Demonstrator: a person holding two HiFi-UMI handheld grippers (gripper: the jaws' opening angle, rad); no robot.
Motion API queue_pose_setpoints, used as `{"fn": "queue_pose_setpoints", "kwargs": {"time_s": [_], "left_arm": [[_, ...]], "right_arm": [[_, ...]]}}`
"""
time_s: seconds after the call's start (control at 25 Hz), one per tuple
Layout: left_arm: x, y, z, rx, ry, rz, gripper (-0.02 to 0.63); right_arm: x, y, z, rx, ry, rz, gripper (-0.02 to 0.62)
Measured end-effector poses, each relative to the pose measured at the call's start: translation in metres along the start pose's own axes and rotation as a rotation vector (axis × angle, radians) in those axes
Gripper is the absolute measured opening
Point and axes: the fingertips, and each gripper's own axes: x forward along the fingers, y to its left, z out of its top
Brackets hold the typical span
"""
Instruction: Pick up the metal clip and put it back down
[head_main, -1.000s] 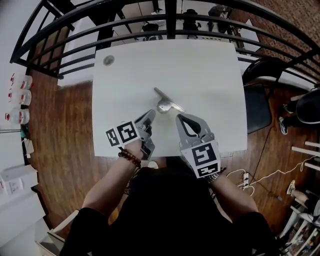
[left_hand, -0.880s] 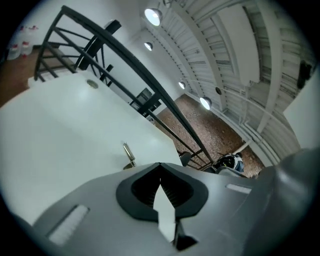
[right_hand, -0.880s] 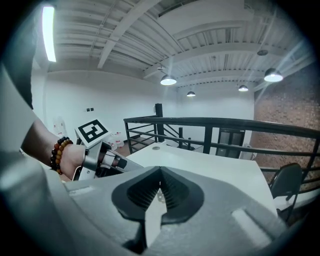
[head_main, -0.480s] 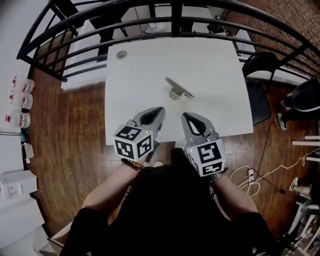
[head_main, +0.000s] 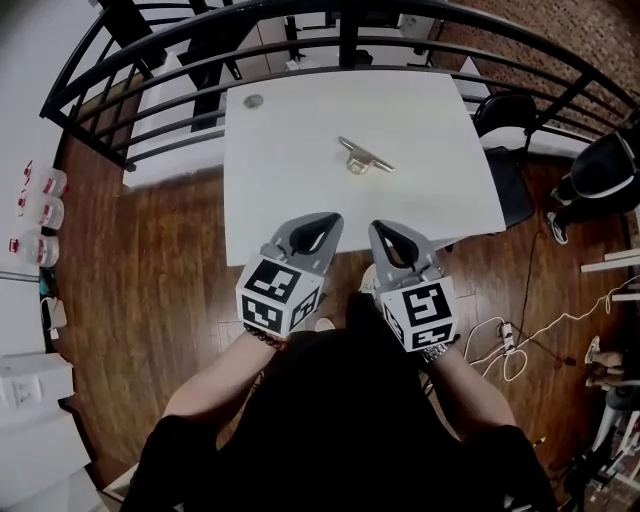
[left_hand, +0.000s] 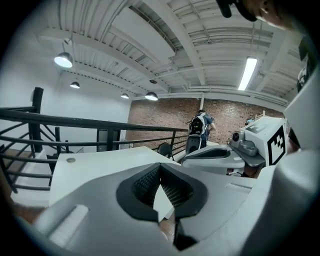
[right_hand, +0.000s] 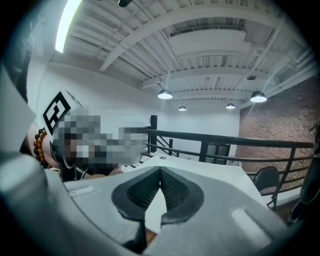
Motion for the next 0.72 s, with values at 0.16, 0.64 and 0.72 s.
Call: {"fn": "queue_pose_setpoints", "kwargs": {"time_s": [0.16,0.64,0.72], "left_arm": [[-0.020,-0.021,0.005,0.043,-0.019,-0.012,0.018],[-0.029,-0.074,0.012,0.063,-0.050,0.011,0.017],[-0.029,-0.082,0.011,0.073,-0.049,0.017,0.017]], "right_arm": [[-0.020,0.009,0.011,0.000,-0.032,-0.014,-0.008],[-0.068,0.011,0.024,-0.038,-0.076,0.031,-0.008],[-0.076,0.010,0.025,-0.048,-0.083,0.039,-0.008]]}}
